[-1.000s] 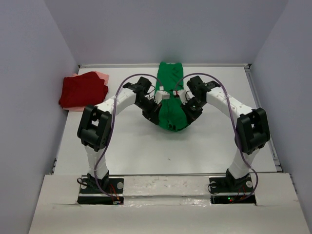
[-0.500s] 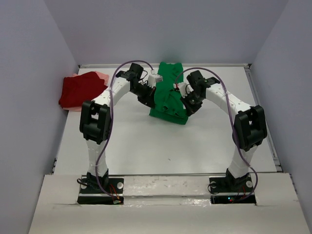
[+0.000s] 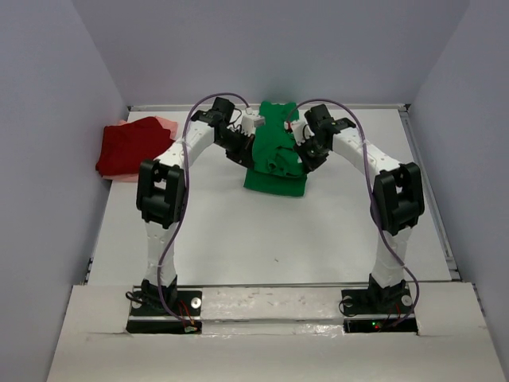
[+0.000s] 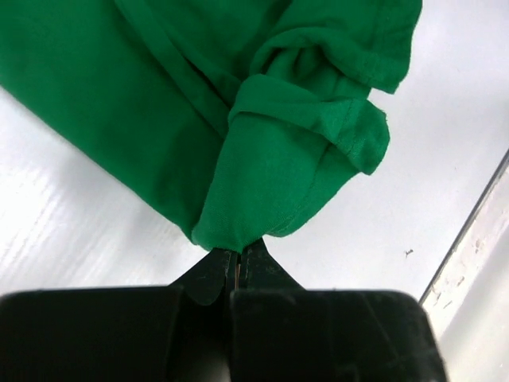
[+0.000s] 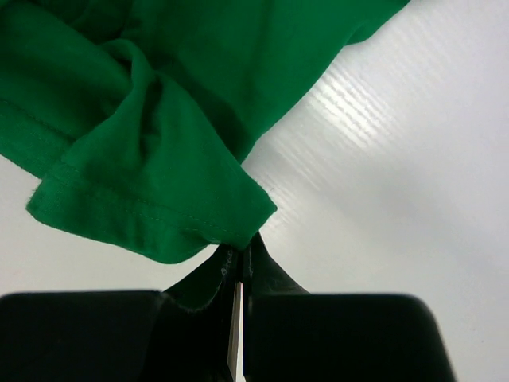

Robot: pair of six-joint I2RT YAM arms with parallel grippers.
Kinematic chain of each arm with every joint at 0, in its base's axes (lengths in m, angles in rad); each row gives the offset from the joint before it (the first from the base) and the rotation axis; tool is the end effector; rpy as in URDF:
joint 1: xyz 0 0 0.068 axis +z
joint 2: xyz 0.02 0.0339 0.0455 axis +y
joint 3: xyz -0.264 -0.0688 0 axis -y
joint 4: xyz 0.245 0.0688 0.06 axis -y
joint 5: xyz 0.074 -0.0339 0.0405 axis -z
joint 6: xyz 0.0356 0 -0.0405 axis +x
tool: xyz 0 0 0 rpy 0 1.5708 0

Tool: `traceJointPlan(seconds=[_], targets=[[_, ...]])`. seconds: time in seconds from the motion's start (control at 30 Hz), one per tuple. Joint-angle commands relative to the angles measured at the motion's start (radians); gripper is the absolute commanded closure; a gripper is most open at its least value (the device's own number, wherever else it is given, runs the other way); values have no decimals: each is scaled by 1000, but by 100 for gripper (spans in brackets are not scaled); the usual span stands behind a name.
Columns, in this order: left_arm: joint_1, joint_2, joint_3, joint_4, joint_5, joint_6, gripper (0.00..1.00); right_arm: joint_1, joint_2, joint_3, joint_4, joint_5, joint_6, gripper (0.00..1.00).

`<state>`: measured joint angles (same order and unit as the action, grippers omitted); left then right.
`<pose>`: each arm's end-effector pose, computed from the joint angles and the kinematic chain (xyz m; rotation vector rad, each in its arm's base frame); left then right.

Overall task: Fold and stack the t-shirts
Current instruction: Fold the tshirt

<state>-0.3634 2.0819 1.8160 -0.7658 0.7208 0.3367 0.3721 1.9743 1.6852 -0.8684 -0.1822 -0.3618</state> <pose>0.4151 -0.1830 0.2508 1.0854 2.2253 -0.9371 0.3883 0.1585 0.2441 -1.0241 2.5192 0.2513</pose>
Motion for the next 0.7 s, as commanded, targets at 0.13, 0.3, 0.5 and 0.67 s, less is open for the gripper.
traceJointPlan(seconds=[0.13,0.3,0.5,0.67], targets=[[46,78,213,11,-38,-67,100,-19,35,123,58,10,6,100],[52,119,258,5,-43,-68,100,-29,72,177,58,16,0,100],[50,150,238,17,-31,-67,100,-38,133,246,58,20,-8,100],[49,187,249,28,-21,-68,100,-47,185,298,58,18,-15,100]])
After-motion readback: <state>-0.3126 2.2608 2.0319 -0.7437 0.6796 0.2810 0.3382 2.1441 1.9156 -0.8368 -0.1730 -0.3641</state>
